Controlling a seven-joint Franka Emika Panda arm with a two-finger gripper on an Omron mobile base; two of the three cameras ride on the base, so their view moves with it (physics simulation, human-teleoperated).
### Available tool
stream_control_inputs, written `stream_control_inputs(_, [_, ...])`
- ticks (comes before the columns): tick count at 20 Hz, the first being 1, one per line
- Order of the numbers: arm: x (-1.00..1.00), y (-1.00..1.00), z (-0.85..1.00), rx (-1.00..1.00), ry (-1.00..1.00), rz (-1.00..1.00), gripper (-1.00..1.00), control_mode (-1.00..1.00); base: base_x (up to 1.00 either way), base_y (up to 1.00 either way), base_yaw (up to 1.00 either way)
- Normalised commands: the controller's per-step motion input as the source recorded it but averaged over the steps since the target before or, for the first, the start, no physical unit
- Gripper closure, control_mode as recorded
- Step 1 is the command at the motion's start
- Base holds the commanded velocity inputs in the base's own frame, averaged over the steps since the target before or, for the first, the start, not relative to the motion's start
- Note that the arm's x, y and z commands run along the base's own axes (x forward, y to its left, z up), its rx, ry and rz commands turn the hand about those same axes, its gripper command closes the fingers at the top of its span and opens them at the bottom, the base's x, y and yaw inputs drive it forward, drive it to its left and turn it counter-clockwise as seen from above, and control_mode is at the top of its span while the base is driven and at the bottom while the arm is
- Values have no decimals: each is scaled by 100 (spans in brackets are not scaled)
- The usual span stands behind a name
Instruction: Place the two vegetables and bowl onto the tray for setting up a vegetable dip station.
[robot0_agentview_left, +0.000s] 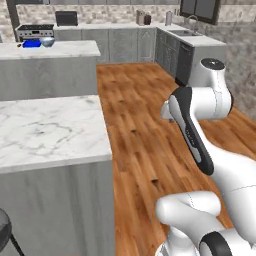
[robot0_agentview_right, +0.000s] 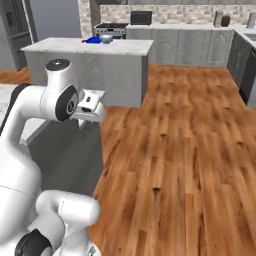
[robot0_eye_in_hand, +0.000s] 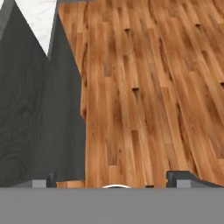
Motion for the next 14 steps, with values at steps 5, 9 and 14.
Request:
stream_control_inputs(5, [0, 0, 0, 0, 0, 0, -100, 100, 80, -47, 10])
stream_control_inputs(9, [0, 0, 0, 0, 0, 0, -100, 100, 86, -47, 13])
stream_control_inputs(14, [0, 0, 0, 0, 0, 0, -100, 100, 85, -48, 11])
